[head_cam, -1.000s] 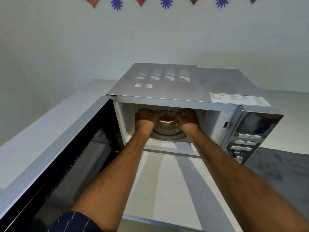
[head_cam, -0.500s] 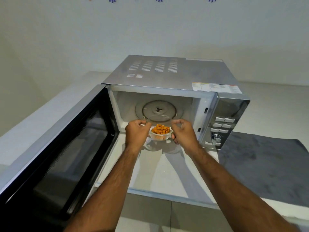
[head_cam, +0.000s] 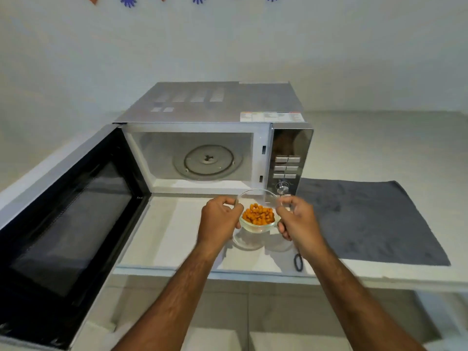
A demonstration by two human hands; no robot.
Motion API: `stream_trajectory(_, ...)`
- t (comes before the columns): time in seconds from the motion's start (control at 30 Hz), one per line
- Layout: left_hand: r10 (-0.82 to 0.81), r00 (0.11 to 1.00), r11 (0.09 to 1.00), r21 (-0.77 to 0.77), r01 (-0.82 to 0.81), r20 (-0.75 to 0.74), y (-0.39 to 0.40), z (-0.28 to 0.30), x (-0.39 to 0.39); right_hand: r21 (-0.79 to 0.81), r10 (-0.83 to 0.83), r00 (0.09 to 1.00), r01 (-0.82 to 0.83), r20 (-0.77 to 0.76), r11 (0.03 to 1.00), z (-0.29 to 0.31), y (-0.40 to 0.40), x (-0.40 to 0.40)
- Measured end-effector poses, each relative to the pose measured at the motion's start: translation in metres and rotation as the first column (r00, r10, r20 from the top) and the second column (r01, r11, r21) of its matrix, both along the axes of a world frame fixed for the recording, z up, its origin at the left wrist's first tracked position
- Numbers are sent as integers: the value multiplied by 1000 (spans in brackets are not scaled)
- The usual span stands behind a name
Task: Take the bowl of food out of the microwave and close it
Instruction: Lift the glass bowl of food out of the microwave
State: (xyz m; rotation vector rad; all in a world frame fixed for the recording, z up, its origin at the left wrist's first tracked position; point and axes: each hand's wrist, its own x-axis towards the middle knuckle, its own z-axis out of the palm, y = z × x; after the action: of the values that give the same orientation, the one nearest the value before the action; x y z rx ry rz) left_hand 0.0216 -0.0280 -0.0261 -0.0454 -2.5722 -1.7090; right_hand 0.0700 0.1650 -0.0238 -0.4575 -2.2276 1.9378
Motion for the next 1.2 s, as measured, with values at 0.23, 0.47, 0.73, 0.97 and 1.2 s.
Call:
stream_trajectory(0.23, -147, 989, 989, -1, 147, 16, 69, -10, 12, 76, -139, 990, 141, -26, 987, 0, 59, 37)
stream_trajectory(0.47, -305, 952, 952, -30, 306, 35, 134, -20, 12, 144, -297, 955, 293, 4, 945, -23, 116, 46)
stream_trajectory(0.73, -359, 923, 928, -54, 368, 137, 160, -38, 8, 176, -351, 934, 336, 62, 925, -52, 143, 47)
stream_trajectory(0.97, -382, 902, 923, 24, 385, 200, 158, -37, 11, 190, -394, 919, 384, 16, 903, -59, 140, 51)
stream_trajectory(1.2, -341, 926, 939, 96, 329, 162, 110, -36, 27, 147, -294, 902, 353, -315, 924, -38, 110, 80)
